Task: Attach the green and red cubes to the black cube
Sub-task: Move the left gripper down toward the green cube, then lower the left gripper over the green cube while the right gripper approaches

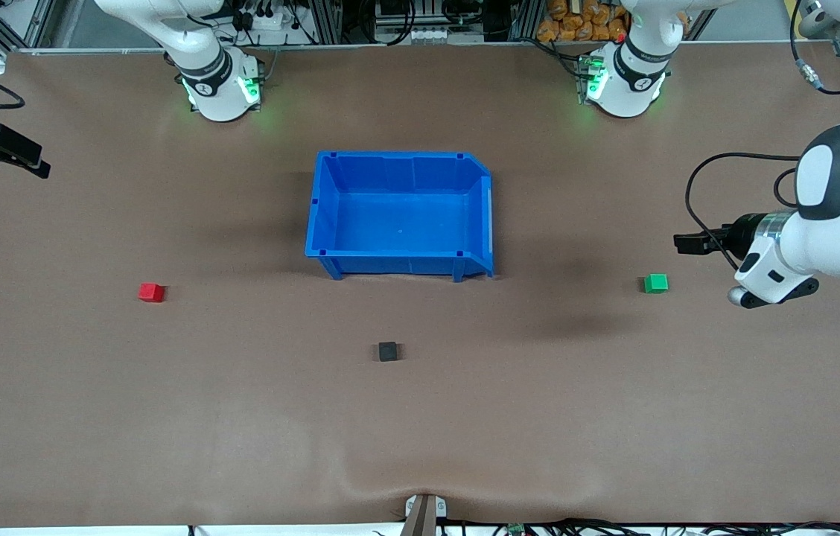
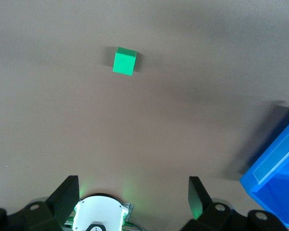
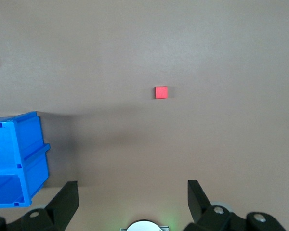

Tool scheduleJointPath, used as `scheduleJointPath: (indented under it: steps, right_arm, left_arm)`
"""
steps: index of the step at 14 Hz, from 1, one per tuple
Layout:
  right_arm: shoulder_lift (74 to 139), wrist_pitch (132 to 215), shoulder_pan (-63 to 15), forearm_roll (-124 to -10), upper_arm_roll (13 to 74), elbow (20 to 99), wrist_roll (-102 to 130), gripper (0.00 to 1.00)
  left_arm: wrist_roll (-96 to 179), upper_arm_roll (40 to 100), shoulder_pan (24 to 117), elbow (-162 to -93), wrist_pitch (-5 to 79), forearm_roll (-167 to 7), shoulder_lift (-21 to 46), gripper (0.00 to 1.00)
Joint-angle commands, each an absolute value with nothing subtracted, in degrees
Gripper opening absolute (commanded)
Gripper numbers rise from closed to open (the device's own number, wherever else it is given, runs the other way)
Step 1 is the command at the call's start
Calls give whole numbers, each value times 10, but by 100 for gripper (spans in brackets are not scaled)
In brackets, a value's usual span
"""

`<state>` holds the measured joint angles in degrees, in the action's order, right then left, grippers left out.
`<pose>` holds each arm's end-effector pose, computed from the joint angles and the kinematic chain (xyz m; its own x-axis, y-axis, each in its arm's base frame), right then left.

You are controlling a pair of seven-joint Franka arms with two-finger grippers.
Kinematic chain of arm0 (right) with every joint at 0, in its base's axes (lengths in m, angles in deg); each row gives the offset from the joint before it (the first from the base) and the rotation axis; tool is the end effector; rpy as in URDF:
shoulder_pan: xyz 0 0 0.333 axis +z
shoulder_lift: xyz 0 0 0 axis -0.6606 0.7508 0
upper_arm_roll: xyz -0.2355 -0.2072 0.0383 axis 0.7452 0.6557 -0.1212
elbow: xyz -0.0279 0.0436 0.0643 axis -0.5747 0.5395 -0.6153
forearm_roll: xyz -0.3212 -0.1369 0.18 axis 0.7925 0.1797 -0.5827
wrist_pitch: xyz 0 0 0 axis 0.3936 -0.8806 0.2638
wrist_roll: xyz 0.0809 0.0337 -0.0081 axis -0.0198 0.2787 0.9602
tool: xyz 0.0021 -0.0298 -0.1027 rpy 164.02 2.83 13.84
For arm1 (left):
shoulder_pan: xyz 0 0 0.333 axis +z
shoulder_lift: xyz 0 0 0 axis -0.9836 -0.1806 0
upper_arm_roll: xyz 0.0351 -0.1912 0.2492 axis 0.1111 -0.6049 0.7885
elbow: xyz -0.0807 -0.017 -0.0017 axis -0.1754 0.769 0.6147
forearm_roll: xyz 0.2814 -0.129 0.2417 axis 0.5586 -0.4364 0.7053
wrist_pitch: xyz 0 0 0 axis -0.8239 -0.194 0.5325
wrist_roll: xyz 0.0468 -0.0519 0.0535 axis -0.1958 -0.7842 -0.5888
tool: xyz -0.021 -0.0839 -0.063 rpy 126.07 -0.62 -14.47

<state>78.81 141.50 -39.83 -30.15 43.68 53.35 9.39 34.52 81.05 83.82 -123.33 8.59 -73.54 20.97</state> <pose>0.5174 -0.0371 0.6364 0.9946 -0.0616 -0.0834 -0.0622 -0.9980 -0.0053 0.5936 -0.0277 0.4101 0.8931 0.1788 -0.4128 0.1859 -0.9823 -0.0232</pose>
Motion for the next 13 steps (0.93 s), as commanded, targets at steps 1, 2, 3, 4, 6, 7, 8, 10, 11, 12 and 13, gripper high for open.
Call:
scheduleJointPath:
  steps: [1, 2, 3, 4, 6, 7, 8, 10, 11, 12, 13]
  right_arm:
    - [796, 1410, -398, -297, 438, 532, 90, 100]
    - [804, 1409, -398, -297, 438, 532, 92, 100]
    - [815, 1403, -400, -297, 438, 532, 94, 100]
    - [823, 1400, -403, -297, 438, 531, 90, 100]
    - [824, 1401, -406, -297, 438, 530, 90, 100]
    - [824, 1401, -406, -297, 438, 531, 90, 100]
    - [824, 1401, -407, -297, 438, 530, 92, 100]
    - [825, 1406, -407, -293, 438, 530, 96, 100]
    - [826, 1408, -408, -293, 439, 530, 96, 100]
    - [827, 1409, -409, -293, 439, 530, 96, 100]
    - [829, 1409, -409, -293, 439, 530, 96, 100]
  left_arm:
    - [337, 810, 835, -1227, 93, -728, 195, 100]
    - [337, 810, 835, -1227, 96, -728, 191, 100]
    - [337, 810, 835, -1227, 103, -728, 184, 100]
    - [337, 810, 834, -1227, 108, -728, 180, 100]
    - [337, 810, 833, -1227, 112, -728, 173, 100]
    - [337, 810, 834, -1227, 118, -727, 169, 100]
    - [338, 810, 834, -1227, 120, -727, 165, 100]
    - [338, 810, 834, -1228, 124, -727, 163, 100]
    - [338, 810, 833, -1228, 127, -723, 158, 100]
    - [338, 810, 833, -1228, 131, -721, 155, 100]
    - [338, 810, 833, -1228, 134, -719, 152, 100]
